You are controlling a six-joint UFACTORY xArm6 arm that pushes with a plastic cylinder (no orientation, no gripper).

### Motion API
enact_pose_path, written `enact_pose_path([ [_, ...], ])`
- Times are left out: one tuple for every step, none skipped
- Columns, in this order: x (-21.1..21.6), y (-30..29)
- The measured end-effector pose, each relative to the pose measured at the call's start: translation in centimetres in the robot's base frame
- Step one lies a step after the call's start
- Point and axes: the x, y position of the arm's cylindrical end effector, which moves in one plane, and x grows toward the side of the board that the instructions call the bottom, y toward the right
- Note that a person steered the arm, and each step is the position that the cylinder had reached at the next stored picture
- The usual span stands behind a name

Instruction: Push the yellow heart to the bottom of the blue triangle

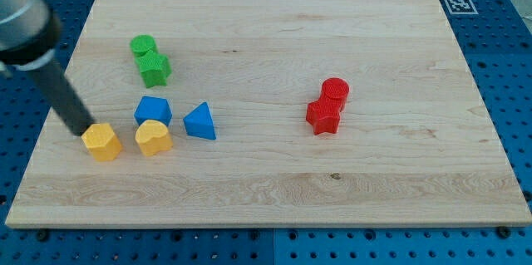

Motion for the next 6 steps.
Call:
enact_pose_path([
  [0.3, 1.6],
  [0.4, 3.2],
  [0.4, 6.0],
  [2.6, 7.9],
  [5.4, 7.9],
  [5.6, 9.3],
])
